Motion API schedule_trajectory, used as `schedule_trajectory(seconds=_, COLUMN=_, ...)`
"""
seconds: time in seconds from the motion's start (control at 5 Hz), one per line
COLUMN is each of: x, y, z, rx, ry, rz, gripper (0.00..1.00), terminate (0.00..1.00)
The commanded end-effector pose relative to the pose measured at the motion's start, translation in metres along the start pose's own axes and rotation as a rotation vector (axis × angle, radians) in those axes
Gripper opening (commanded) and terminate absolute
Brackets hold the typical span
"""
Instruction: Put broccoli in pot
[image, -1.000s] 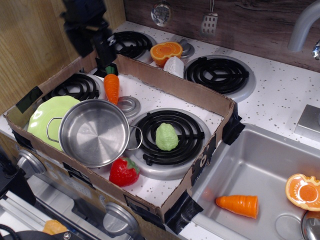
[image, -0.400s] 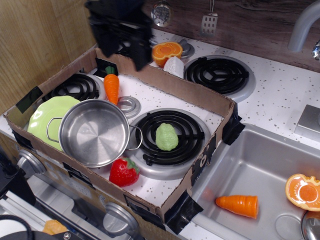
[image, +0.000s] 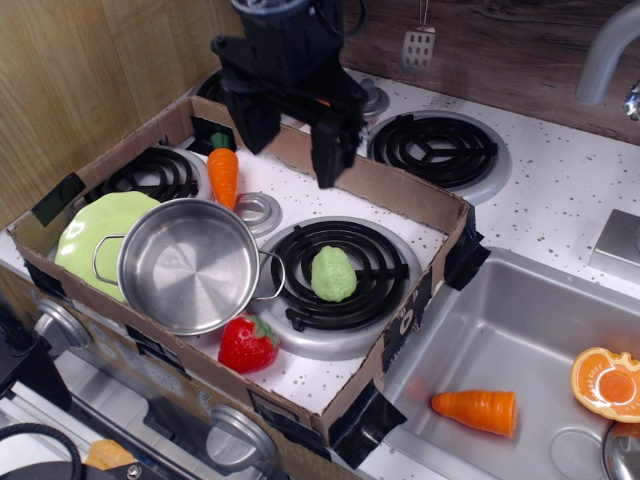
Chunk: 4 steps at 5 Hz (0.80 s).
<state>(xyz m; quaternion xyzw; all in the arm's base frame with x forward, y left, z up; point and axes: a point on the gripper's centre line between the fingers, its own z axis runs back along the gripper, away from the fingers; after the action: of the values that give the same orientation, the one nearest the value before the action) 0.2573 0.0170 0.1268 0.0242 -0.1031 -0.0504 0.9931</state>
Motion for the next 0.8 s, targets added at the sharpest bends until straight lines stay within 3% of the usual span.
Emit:
schedule_trajectory(seconds=0.0, x=0.008, y=-0.010, z=-0.016, rx=-0.049, ry=-0.037, rz=-0.022, gripper=1.00, terminate=0.00)
schedule_trajectory(seconds=0.6, x=-0.012, y=-0.010, z=-0.063, rx=-0.065, ry=-0.048, rz=0.041, gripper=1.00, terminate=0.00)
